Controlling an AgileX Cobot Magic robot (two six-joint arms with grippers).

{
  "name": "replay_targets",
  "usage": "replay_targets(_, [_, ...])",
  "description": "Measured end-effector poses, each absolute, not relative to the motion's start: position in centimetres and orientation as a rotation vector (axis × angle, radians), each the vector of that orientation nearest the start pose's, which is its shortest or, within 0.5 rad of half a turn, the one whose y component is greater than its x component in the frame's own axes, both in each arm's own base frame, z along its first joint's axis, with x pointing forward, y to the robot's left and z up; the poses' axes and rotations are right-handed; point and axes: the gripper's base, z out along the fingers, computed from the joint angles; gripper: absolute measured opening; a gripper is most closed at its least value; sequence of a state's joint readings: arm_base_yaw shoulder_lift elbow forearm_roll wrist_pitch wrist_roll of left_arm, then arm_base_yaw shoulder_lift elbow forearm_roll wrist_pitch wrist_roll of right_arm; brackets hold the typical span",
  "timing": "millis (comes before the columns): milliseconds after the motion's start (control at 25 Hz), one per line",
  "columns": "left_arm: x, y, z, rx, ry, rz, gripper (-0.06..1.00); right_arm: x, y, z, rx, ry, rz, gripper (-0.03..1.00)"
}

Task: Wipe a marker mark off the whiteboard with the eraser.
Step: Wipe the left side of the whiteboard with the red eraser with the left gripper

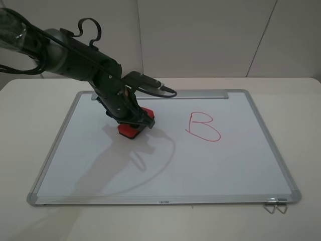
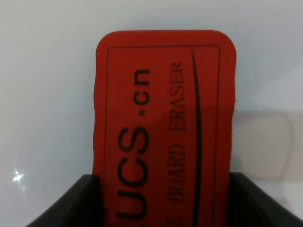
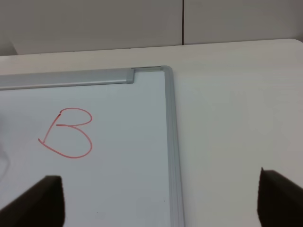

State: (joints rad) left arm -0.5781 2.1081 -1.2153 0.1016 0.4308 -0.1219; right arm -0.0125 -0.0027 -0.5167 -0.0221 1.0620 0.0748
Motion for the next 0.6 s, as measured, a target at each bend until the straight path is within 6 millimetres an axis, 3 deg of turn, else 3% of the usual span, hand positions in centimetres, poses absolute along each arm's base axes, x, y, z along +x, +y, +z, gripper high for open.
replay_targets(440, [34.8,-13.7,9.2,0.623,2.78,0.05,0.54,-0.7,-0.2,28.2,0.09,2.024,0.013,0.72])
replay_targets(600, [34.5,-12.5,9.7,0.602,2.803,0.074,0.54,-0.7,-0.2,28.2,0.09,2.024,0.013,0.72])
